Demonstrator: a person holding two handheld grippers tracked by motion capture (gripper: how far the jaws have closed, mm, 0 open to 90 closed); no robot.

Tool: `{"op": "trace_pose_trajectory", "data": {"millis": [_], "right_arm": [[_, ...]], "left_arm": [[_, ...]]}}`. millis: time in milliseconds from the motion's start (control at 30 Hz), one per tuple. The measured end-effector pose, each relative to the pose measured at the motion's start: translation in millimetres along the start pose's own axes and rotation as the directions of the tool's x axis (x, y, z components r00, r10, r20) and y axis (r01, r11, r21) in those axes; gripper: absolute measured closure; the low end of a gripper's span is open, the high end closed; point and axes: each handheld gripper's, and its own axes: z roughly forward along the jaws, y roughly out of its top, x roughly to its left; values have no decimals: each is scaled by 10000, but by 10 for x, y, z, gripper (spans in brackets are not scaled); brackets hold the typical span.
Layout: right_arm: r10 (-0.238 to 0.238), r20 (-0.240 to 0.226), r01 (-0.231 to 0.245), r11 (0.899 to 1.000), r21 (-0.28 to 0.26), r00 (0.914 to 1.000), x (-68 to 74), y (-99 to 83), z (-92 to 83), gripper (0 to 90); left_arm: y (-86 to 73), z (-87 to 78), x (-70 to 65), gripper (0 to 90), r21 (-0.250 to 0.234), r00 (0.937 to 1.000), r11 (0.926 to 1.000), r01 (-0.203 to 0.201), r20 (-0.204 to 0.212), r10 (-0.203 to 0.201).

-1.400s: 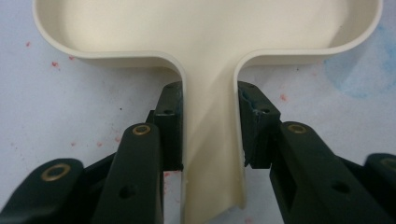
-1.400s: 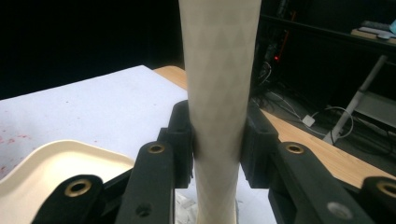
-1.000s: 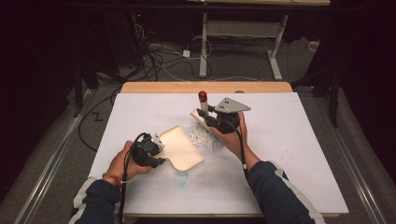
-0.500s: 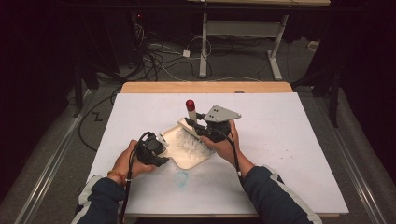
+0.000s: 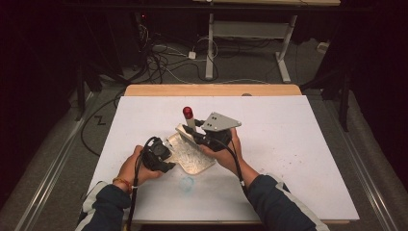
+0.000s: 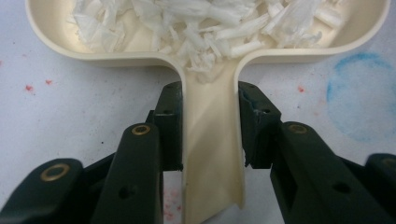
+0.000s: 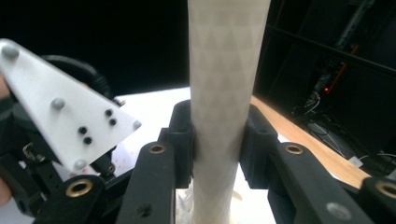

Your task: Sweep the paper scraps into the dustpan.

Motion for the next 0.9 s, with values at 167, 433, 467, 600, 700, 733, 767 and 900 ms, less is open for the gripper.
{"op": "trace_pose_trajectory", "data": {"millis": [167,433,467,600,700,733,767,900], "right_arm": [[522,427,-506,9980,-384,9977,-116,136,-166,705],[674,870,-624,9963,-590,9939,-245,215,-338,705],[777,1008,-724,9958,-552,9919,-310,193,-366,705],[787,1593,-741,9966,-349,9841,-470,118,-396,705],[885,1834,-858,9960,-230,9790,-571,70,-393,705],[907,2054,-890,9959,-174,9745,-614,44,-380,705],[855,2284,-885,9961,26,9698,-664,11,-355,705],[548,2815,-719,9961,505,9580,-787,-104,-249,705]], "left_arm": [[-34,-31,12,633,61,10000,10000,-65,10,65],[-131,-46,42,633,52,10000,10000,8,-27,-8],[-150,-51,46,634,74,10000,10000,52,4,-52],[-229,-67,64,634,134,10000,9999,89,37,-90],[-280,-85,86,634,136,9998,9998,163,71,-164],[-296,-92,87,634,147,9998,9997,187,41,-187],[-308,-93,86,634,109,9997,9997,235,28,-235],[-330,-98,110,634,85,9992,9993,367,135,-368]]}}
